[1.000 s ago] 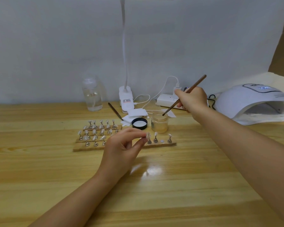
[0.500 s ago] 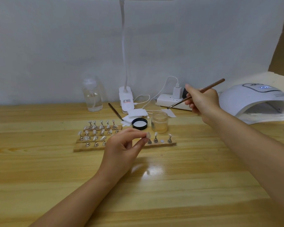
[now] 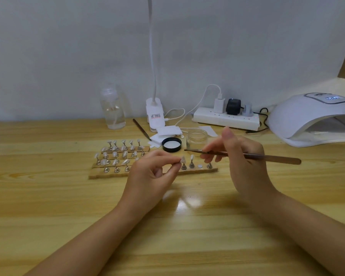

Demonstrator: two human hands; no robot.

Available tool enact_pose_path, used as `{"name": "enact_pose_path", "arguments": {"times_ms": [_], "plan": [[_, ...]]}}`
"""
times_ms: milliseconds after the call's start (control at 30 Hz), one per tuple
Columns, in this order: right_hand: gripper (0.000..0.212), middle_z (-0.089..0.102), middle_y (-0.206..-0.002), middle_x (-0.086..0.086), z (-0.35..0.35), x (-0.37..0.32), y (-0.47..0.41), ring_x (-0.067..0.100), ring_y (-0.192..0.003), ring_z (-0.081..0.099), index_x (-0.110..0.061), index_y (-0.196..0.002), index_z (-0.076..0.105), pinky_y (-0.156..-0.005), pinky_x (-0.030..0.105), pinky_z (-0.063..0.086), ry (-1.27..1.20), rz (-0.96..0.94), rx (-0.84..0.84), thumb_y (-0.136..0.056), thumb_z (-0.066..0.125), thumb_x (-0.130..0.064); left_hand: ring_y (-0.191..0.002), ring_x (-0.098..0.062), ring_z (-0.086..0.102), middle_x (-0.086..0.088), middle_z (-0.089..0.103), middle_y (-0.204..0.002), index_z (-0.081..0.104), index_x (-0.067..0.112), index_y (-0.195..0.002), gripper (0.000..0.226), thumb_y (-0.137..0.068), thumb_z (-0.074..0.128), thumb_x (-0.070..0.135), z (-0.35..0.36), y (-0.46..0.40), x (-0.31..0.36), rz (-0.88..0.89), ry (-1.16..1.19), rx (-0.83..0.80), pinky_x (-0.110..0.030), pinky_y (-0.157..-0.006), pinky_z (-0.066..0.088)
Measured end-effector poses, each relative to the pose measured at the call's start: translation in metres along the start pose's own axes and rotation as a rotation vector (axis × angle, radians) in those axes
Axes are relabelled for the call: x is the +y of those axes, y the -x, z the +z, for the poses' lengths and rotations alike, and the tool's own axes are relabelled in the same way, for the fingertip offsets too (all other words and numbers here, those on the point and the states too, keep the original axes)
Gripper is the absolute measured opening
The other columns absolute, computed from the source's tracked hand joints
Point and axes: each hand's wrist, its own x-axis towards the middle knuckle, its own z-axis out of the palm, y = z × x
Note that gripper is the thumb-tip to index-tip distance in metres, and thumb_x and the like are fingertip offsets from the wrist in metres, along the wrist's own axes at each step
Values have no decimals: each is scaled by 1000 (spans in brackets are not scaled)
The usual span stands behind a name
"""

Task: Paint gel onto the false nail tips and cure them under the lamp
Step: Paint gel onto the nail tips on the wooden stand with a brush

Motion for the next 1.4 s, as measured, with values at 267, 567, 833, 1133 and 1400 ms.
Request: {"name": "enact_pose_path", "arguments": {"times_ms": [267, 567, 833, 1133, 1400], "plan": [[44, 69, -67, 3, 5, 4, 7, 7, -57, 64, -16, -68, 67, -59, 11, 46, 25, -22, -32, -85, 37, -44, -41, -5, 32, 17, 64, -78, 67, 34, -82, 28, -77, 68, 6, -1, 0, 1, -11, -23, -1, -15, -46, 30], [47, 67, -58, 3, 6, 2, 8, 10, -52, 61, -18, -62, 67, -54, 15, 46, -30, -28, 23, -86, 36, -43, -42, -7, 35, 29, 62, -74, 64, 40, -81, 34, -77, 69, 7, -1, 1, 0, -16, -32, 6, -23, -51, 36], [50, 64, -51, 2, 7, 0, 9, 10, -47, 59, -15, -58, 67, -50, 17, 46, -52, -12, 66, -86, 36, -43, -39, -6, 32, 29, 63, -77, 65, 39, -80, 31, -77, 68, 8, -1, 0, 0, -42, 0, -9, -20, -47, 32], [46, 66, -55, 4, 7, -2, 6, 13, -49, 60, -19, -60, 68, -51, 18, 48, -39, -12, 58, -88, 39, -42, -40, -8, 35, 30, 62, -72, 64, 39, -80, 34, -78, 68, 6, -1, 0, 3, -37, -14, -19, -23, -49, 34], [49, 65, -53, 3, 7, -1, 5, 13, -47, 60, -17, -58, 67, -50, 18, 47, -24, 20, 63, -91, 34, -33, -41, -20, 38, 33, 60, -66, 63, 40, -81, 34, -78, 68, 7, -1, 0, 3, -34, -38, -11, -35, -54, 39]]}}
